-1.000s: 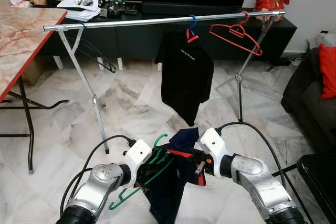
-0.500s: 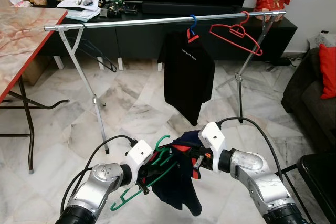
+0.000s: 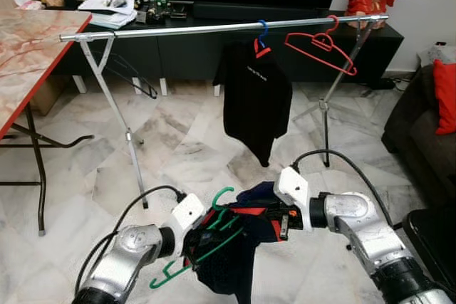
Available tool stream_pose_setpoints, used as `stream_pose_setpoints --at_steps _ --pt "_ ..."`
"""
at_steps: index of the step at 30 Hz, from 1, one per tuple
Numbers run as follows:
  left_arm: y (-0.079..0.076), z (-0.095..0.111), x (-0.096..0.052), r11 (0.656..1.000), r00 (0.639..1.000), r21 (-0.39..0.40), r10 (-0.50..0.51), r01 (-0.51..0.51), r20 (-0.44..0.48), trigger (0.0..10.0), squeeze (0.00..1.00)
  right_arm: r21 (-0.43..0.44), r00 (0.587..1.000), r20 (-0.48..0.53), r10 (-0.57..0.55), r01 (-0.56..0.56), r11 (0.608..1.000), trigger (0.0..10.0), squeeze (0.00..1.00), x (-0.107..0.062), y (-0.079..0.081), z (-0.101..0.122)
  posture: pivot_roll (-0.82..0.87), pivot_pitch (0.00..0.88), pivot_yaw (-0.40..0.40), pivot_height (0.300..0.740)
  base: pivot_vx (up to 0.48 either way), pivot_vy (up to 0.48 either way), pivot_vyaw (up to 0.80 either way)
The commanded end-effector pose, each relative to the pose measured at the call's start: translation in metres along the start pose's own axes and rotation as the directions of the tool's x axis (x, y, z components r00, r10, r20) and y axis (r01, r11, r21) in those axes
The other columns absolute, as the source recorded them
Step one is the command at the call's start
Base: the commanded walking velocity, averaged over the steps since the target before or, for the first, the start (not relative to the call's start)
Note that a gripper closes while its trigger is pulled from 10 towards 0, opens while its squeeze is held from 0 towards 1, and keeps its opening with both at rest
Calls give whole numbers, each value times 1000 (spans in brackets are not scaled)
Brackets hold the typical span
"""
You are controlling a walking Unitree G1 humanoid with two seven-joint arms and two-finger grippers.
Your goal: Hang hanger
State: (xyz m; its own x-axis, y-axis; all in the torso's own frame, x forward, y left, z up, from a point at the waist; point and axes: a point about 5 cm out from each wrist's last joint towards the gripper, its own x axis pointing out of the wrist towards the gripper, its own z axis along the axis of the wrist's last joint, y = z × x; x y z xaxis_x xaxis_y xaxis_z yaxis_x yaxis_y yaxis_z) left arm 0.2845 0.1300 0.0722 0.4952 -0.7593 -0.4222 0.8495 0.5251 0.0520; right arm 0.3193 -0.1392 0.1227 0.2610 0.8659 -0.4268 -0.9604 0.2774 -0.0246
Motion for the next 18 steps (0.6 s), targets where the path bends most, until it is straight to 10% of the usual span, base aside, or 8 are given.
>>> stream_pose_setpoints --at_steps 1,13,14,15,16,18 --pt "-4 7 0 997 999 77 -25 23 32 10000 0 -3 999 27 29 -29 1000 10000 0 -3 -4 7 26 104 -76 740 0 0 0" --pt "-6 8 0 994 999 103 -26 21 47 10000 0 64 985 150 81 -91 994 10000 0 1 -8 21 27 108 -87 740 0 0 0" --pt "-6 7 1 995 999 101 -28 23 47 10000 0 58 986 141 88 -97 994 10000 424 1 -9 20 26 110 -88 740 0 0 0" --pt "-6 7 1 995 999 101 -28 23 47 10000 0 58 986 141 88 -97 994 10000 424 1 -9 20 26 110 -88 740 0 0 0" --pt "-6 6 1 995 999 99 -26 21 47 10000 0 55 985 141 94 -103 993 10000 1000 1 -9 21 26 110 -88 740 0 0 0" --pt "-6 5 2 995 999 97 -21 17 48 10000 0 50 985 139 99 -107 993 10000 1000 1 -9 21 24 110 -89 740 0 0 0"
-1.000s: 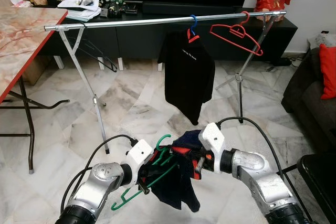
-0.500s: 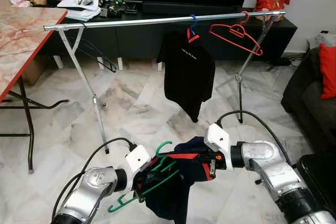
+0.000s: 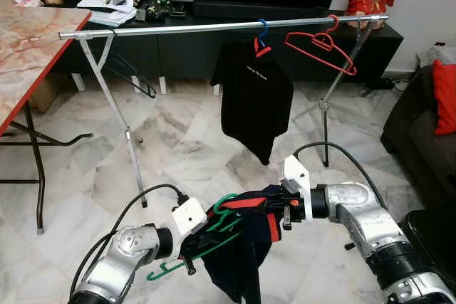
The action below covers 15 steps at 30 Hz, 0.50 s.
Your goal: Hang hanger
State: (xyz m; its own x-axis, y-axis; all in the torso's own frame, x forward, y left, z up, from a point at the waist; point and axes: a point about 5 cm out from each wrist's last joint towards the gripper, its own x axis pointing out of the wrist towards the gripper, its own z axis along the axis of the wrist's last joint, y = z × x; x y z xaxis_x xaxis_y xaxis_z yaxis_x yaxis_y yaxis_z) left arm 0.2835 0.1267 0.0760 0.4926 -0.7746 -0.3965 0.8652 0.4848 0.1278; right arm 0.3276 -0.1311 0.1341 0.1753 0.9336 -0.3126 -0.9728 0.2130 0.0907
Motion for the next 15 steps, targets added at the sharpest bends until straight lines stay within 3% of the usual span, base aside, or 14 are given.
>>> stream_pose_setpoints --at_steps 1,5,7,12,15 --pt "-2 0 1 1000 1000 2 5 -5 22 10000 0 -33 1000 10 5 -5 999 10000 1000 -3 -2 7 18 111 -88 740 0 0 0" --pt "0 -1 2 1000 1000 -4 14 -14 23 10000 0 -51 999 -33 9 -11 999 10000 1000 -4 1 2 16 112 -89 740 0 0 0" --pt "0 0 2 1000 1000 -5 11 -11 26 10000 0 -94 993 -114 -5 -6 996 10000 1000 -6 3 -7 14 112 -88 740 0 0 0" --pt "1 -3 4 999 999 -17 32 -32 -1 10000 0 -143 976 -207 -69 39 989 10000 1000 -10 2 -17 8 112 -89 740 0 0 0" --pt "2 -3 5 999 999 -24 47 -47 5 10000 0 -151 975 -213 -70 38 988 10000 1000 -10 4 -19 6 112 -90 740 0 0 0"
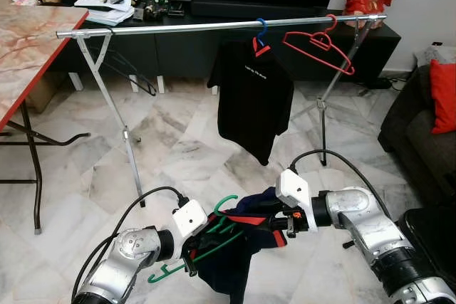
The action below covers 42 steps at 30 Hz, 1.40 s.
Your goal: Hang hanger
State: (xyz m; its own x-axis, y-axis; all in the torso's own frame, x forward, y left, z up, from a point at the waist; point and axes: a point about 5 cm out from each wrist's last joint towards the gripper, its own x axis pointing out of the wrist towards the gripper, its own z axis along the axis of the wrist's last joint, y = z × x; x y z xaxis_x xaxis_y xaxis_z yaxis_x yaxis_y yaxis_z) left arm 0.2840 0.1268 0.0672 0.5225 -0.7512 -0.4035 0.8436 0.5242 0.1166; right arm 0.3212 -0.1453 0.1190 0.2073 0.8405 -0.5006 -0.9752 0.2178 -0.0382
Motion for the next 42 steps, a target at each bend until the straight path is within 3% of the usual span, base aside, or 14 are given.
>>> stream_pose_setpoints --at_steps 1,9,13,14,15,21,25,28,38,42 --pt "4 5 1 1000 1000 7 23 -23 22 10000 0 -30 1000 -9 6 -7 1000 10000 1000 0 5 1 6 112 -91 740 0 0 0" --pt "8 6 2 998 998 2 59 -59 33 10000 0 -57 994 -98 39 -45 997 10000 1000 -3 15 -12 2 110 -94 740 0 0 0" --pt "7 6 3 998 998 -1 58 -58 37 10000 0 -89 986 -155 -65 52 995 10000 933 -9 8 -19 2 108 -95 740 0 0 0" --pt "7 6 4 998 998 -1 57 -57 38 10000 0 -93 985 -155 -80 66 994 10000 337 -10 7 -19 2 107 -95 740 0 0 0" --pt "7 6 4 998 998 -2 56 -56 38 10000 0 -100 984 -153 -92 77 992 10000 0 -12 6 -19 2 107 -95 740 0 0 0" --pt "5 4 4 999 999 -4 36 -36 27 10000 0 -103 987 -86 -134 125 987 10000 0 -29 -1 -10 0 102 -91 740 0 0 0" --pt "0 0 2 999 1000 13 -28 29 -12 10000 0 -161 981 -46 -188 178 971 10000 0 -39 -11 -2 -2 95 -87 740 0 0 0" --pt "-4 -2 1 997 997 31 -73 74 -37 10000 0 -174 992 0 -128 126 977 10000 0 -36 -10 6 -3 88 -84 740 0 0 0" --pt "-5 3 0 988 989 57 -138 142 -60 10000 0 -237 996 -77 37 -54 970 10000 0 -18 -2 -9 16 77 -87 740 0 0 0" --pt "-4 6 1 986 987 73 -148 152 -60 10000 0 -283 992 -121 23 -57 958 10000 0 -11 -3 -14 20 71 -88 740 0 0 0"
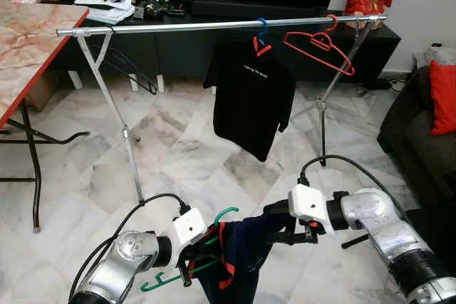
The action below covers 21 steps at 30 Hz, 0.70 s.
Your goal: Hang hanger
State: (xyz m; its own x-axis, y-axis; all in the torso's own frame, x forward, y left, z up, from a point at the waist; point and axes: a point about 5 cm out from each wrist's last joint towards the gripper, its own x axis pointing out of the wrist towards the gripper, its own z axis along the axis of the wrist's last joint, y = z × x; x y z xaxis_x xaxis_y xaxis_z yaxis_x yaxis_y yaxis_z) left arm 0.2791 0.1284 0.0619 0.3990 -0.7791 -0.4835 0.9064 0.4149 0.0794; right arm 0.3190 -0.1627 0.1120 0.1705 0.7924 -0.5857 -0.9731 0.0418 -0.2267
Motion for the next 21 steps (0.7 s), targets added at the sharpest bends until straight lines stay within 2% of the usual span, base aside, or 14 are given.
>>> stream_pose_setpoints --at_steps 1,5,7,10,14,21 --pt "0 12 2 998 1000 59 -22 21 17 10000 0 -46 1000 -29 -9 8 999 10000 0 2 -2 0 20 71 -88 740 0 0 0" --pt "-1 14 2 997 999 63 -34 33 14 10000 0 -136 998 -3 -55 55 989 10000 0 7 -6 4 24 66 -88 740 0 0 0" --pt "-1 14 2 997 999 64 -38 38 10 10000 0 -222 995 -59 -80 65 973 10000 0 8 -6 -2 24 66 -88 740 0 0 0" --pt "-1 14 3 997 999 66 -41 41 8 10000 0 -193 995 -23 -95 89 977 10000 0 10 -8 0 27 62 -90 740 0 0 0" --pt "-2 14 3 997 999 68 -43 42 8 10000 0 -212 994 -26 -110 102 972 10000 0 13 -8 -1 31 64 -92 740 0 0 0" --pt "-1 16 2 995 999 91 -42 41 7 10000 0 -196 998 -18 -61 56 979 10000 0 20 -3 -4 32 71 -95 740 0 0 0"
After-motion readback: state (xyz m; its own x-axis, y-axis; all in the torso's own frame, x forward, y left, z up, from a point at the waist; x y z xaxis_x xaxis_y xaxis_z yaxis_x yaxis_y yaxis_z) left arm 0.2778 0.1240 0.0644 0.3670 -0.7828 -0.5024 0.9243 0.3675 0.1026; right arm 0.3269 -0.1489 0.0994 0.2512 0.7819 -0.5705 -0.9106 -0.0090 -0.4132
